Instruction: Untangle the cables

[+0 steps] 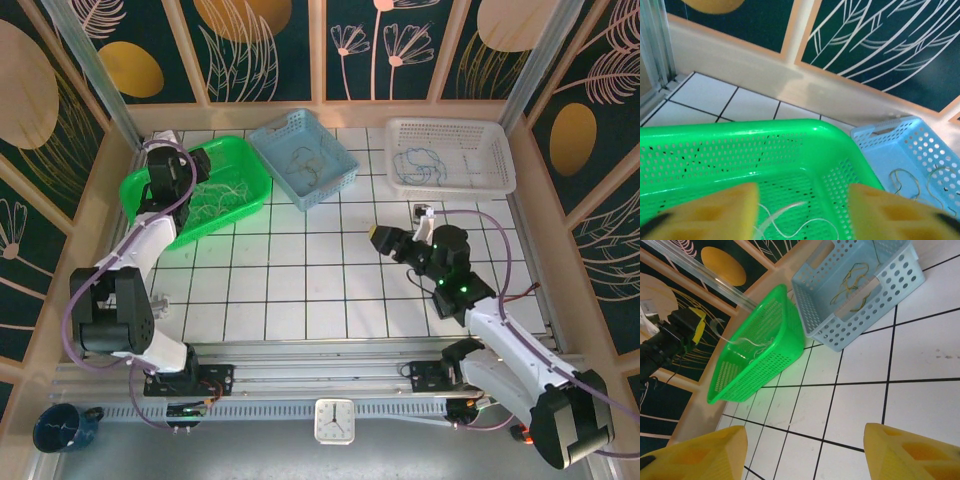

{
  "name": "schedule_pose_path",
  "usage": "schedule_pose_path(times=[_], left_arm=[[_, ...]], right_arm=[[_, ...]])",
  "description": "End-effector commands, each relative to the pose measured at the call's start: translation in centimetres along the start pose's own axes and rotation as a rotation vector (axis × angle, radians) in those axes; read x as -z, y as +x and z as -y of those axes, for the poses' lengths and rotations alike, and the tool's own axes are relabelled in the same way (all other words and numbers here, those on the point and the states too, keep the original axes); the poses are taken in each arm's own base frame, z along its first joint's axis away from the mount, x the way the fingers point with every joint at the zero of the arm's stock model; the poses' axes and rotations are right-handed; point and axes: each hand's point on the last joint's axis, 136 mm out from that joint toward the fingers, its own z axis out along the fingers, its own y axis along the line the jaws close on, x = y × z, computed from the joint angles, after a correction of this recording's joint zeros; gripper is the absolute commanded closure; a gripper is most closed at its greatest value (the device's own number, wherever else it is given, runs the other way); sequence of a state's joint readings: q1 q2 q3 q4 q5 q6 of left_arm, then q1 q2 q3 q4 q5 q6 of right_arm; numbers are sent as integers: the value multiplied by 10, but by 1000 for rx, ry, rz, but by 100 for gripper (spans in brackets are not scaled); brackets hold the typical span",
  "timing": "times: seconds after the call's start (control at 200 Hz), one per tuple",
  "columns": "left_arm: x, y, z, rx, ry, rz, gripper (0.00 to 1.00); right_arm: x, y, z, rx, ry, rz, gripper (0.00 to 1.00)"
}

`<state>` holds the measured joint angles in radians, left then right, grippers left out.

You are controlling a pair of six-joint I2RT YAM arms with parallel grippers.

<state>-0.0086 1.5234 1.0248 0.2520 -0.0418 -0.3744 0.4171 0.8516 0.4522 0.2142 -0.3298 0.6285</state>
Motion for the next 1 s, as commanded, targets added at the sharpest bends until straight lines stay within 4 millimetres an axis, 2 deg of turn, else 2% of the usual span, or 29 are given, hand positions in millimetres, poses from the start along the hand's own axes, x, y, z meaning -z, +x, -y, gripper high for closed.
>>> schedule_pose_path(times=[0.0, 0.18, 0.32, 0.445, 0.465, 0.47, 0.51, 0.681, 0.776, 0.841, 0.996], left_arm=[[3, -22, 15, 10, 57, 9, 1], [26, -57, 32, -17, 99, 67, 1], [45, -57, 49, 13, 208, 81, 1], [62, -40, 55, 41, 269, 70, 1], [66, -41, 59, 39, 279, 77, 1], [66, -36, 57, 41, 276, 68, 1], [71, -23, 58, 36, 279, 49, 1], [99, 8, 69, -53, 291, 59, 1], [107, 19, 56, -73, 274, 135, 1], [108, 27, 40, -100, 228, 196, 1], [113, 47, 11, -157, 147, 320, 1]], right_arm=[[6, -18, -6, 53, 24, 36, 37], [12, -25, -2, 91, 68, 50, 33], [14, -29, 9, 110, 124, 66, 21], [17, -34, 20, 119, 176, 85, 7], [18, -36, 22, 123, 184, 89, 2], [19, -36, 22, 123, 186, 90, 1], [20, -37, 26, 125, 204, 95, 1], [28, -49, 50, 122, 319, 143, 1], [34, -61, 72, 116, 448, 205, 1], [39, -70, 87, 114, 536, 266, 1], [65, -97, 116, 171, 713, 503, 1]])
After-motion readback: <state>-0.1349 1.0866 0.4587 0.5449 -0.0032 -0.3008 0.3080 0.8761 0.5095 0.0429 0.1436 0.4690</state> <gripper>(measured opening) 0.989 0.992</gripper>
